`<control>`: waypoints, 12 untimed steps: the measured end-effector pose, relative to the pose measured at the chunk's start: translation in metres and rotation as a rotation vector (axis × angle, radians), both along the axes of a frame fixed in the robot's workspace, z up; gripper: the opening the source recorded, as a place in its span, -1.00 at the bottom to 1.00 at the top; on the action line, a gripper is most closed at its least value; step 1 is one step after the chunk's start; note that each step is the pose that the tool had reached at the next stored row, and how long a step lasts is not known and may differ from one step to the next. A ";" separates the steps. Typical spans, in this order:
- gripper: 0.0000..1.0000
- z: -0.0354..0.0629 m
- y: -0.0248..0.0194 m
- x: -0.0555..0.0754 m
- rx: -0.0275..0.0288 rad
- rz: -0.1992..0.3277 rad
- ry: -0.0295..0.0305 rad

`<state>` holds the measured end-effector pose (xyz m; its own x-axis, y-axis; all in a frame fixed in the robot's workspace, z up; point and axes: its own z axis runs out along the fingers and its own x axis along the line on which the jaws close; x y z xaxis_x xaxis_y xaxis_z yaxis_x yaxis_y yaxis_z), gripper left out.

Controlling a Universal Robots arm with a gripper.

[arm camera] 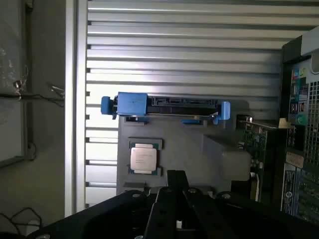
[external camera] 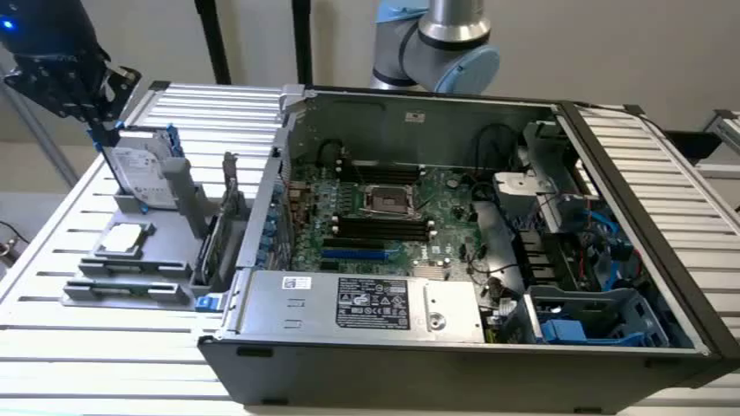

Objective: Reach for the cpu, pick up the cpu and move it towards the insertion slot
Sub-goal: 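Pick up the cpu and move it towards the insertion slot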

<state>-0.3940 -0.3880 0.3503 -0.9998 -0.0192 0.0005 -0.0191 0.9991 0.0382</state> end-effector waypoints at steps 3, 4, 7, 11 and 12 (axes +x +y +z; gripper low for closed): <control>-0.79 0.0000 0.0000 0.000 0.0000 0.000 -0.0001; -0.79 0.0000 0.0000 0.000 0.0000 0.000 0.0000; -0.79 0.0000 0.0000 0.000 0.0000 0.000 0.0000; -0.79 0.0000 0.0000 0.000 -0.0001 0.000 0.0000; -0.79 0.0001 0.0000 0.000 -0.0001 0.000 0.0002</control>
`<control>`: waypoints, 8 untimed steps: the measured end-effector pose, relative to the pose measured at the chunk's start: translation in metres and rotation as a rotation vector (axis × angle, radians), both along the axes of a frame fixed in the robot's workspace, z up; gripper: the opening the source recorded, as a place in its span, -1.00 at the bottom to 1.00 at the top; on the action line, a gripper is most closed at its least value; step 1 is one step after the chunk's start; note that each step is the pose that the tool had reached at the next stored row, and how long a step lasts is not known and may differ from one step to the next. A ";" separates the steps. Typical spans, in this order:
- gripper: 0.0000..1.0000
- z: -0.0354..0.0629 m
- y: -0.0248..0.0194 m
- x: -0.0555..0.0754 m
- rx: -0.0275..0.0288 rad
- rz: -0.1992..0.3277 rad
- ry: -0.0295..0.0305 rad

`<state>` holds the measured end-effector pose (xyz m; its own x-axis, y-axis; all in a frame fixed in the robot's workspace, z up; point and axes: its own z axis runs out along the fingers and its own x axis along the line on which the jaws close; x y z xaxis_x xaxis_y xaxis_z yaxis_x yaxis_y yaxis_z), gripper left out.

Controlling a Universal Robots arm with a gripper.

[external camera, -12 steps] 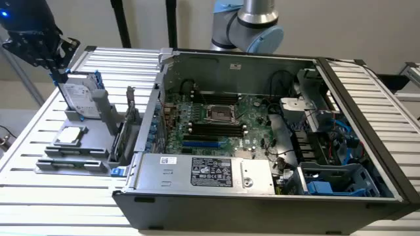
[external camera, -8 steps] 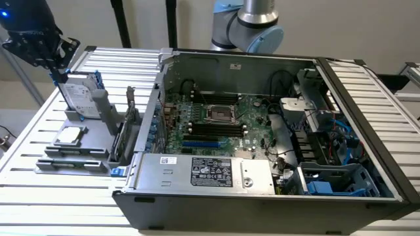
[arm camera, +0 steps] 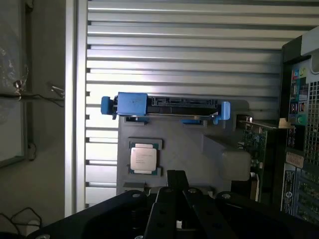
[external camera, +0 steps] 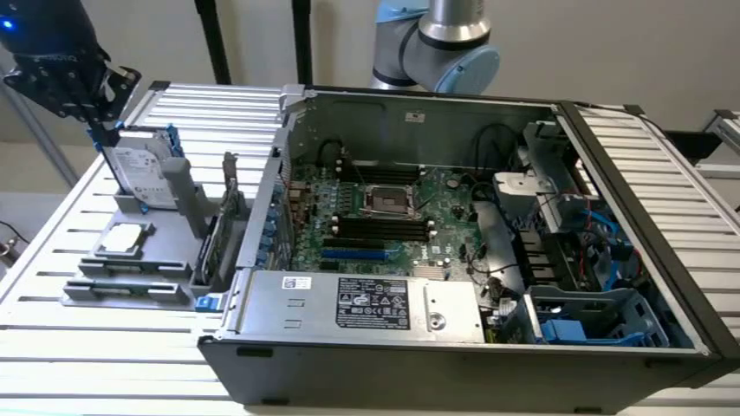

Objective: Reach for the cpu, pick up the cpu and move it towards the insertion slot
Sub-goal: 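Pick up the cpu and move it towards the insertion slot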

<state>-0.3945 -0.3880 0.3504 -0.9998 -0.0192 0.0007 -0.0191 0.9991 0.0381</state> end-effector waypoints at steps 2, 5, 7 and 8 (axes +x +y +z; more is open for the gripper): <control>-0.79 -0.0002 0.0000 -0.004 0.0000 0.000 -0.0001; -0.79 -0.0005 0.0000 -0.014 0.0001 0.000 -0.0002; -0.79 -0.0008 0.0001 -0.023 0.0001 0.000 -0.0003; -0.79 -0.0009 0.0002 -0.027 0.0001 0.000 -0.0002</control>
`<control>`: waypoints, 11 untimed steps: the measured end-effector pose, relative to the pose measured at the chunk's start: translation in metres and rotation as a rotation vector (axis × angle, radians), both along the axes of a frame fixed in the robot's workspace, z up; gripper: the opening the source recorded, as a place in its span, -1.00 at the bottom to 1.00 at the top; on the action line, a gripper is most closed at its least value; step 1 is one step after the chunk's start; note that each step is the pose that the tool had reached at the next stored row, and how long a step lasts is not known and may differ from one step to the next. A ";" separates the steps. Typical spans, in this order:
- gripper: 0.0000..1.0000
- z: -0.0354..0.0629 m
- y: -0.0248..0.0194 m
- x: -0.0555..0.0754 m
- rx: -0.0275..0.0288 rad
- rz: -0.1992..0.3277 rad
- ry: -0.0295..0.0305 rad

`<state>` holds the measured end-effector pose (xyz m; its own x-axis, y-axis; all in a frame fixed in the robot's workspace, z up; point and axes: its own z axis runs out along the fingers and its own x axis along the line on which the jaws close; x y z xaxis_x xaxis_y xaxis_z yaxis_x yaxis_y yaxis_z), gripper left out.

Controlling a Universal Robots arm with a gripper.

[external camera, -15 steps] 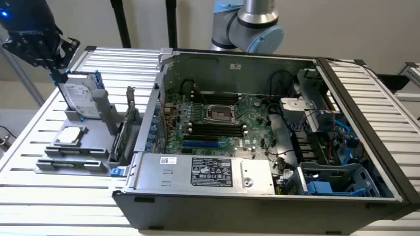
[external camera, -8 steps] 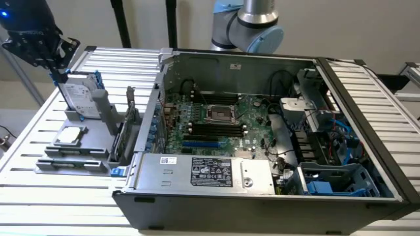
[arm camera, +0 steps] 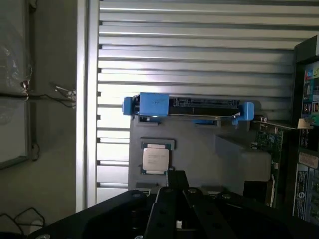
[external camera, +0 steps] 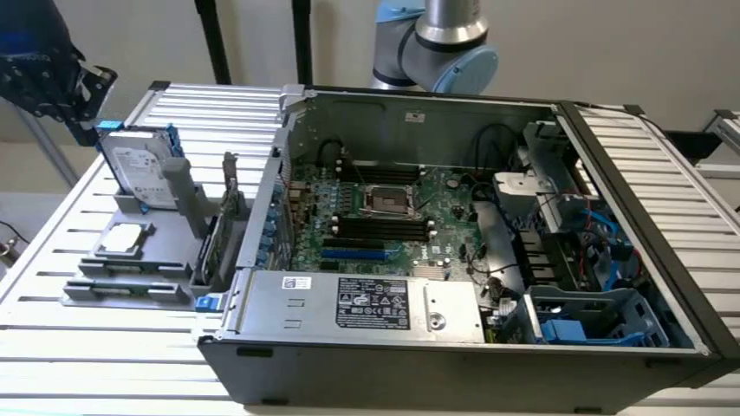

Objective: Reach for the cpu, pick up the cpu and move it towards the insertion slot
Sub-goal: 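Pick up the cpu and move it towards the insertion slot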

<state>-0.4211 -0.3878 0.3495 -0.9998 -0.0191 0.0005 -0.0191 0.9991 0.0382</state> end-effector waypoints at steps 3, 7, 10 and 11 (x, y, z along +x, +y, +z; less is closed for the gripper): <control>-0.79 -0.0004 0.0006 -0.009 -0.0002 0.000 0.0000; -0.79 -0.0009 0.0009 -0.017 -0.0006 0.000 0.0001; -0.79 -0.0008 0.0009 -0.017 -0.0007 0.000 0.0001; -0.76 -0.0008 0.0010 -0.017 -0.0007 0.000 0.0001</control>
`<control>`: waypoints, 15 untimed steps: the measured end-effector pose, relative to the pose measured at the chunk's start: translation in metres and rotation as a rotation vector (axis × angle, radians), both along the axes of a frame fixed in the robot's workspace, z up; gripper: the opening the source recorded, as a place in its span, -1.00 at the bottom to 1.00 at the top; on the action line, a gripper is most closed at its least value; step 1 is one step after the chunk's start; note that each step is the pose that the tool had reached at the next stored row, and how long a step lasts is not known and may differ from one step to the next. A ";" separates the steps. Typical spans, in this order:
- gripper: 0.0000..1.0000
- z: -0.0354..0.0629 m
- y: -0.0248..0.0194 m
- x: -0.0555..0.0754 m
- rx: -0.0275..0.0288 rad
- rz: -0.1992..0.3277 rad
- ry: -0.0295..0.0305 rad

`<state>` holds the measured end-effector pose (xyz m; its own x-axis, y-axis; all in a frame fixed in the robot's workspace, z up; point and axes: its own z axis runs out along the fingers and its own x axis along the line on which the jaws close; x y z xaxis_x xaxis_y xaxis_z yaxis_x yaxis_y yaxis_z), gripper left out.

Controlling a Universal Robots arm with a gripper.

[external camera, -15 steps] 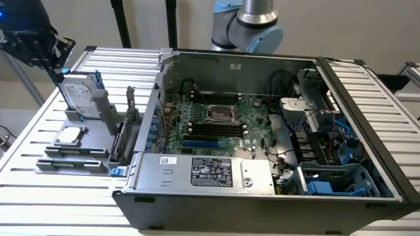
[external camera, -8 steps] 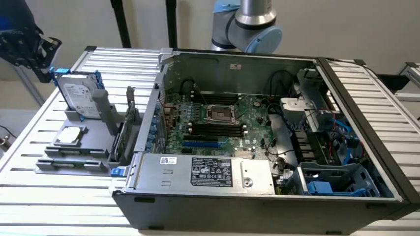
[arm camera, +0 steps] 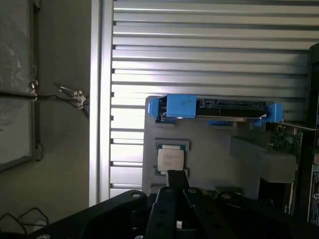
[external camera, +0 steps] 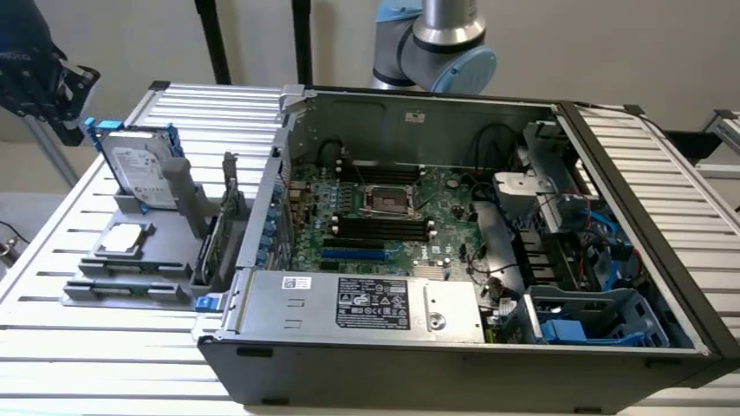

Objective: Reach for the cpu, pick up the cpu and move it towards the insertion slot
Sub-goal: 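Pick up the cpu and move it towards the insertion slot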

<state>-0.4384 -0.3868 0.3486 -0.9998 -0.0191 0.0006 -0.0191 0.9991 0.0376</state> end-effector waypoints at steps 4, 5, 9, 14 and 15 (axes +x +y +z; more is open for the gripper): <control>-0.40 0.0000 0.0000 0.000 0.0000 0.000 -0.0001; -0.40 0.0000 0.0000 0.000 0.0000 0.000 0.0000; -0.05 0.0000 0.0000 0.000 0.0000 0.000 -0.0001; 0.31 -0.0017 0.0000 0.000 0.0000 -0.002 0.0006; 0.31 -0.0033 0.0000 0.000 0.0000 -0.005 0.0009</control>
<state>-0.4385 -0.3869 0.3454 -0.9999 -0.0141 0.0015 -0.0141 0.9992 0.0376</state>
